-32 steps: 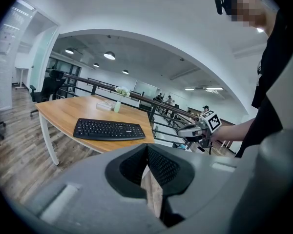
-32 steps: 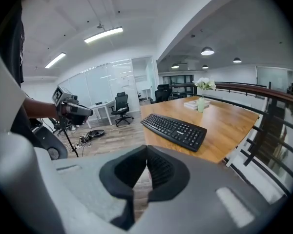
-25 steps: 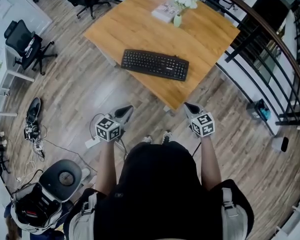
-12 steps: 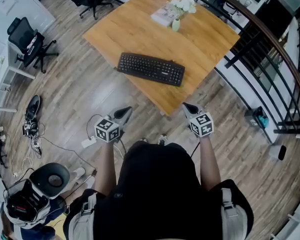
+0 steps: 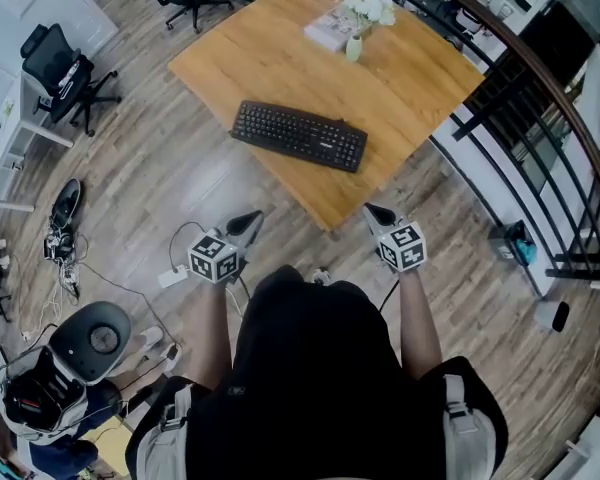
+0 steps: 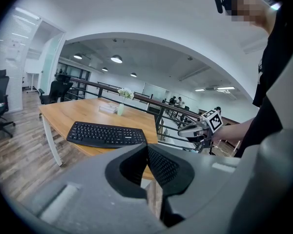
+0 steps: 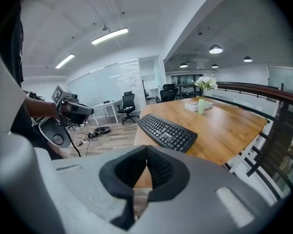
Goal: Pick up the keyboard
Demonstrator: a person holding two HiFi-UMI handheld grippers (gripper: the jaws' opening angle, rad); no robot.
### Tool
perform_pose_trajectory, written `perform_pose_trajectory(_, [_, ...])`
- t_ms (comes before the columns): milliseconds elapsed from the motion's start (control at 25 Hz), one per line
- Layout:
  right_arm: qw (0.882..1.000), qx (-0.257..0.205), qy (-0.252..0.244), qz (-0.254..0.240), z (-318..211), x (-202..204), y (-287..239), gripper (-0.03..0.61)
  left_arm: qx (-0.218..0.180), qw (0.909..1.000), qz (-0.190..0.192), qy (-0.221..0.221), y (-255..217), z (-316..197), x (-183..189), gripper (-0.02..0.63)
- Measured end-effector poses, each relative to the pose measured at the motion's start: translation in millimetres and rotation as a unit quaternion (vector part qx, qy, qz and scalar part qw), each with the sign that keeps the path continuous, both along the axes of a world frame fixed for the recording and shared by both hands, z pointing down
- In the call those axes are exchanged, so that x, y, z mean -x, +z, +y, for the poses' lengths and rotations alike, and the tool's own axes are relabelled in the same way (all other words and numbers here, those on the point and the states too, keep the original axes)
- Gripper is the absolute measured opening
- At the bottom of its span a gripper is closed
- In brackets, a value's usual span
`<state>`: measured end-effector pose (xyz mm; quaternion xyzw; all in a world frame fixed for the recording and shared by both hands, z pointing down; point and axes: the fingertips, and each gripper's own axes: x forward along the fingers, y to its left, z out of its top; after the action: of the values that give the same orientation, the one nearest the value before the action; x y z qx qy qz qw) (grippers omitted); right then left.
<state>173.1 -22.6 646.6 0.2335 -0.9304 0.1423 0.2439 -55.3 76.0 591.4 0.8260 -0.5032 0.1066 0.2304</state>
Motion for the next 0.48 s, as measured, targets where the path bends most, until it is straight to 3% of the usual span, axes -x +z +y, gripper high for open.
perform_pose_trajectory(480, [1.000,-0.003,-0.023,0.006,-12,5,3,0.003,-0.001,0.9999,-0.005,-0.013,2,-3,2,0.011])
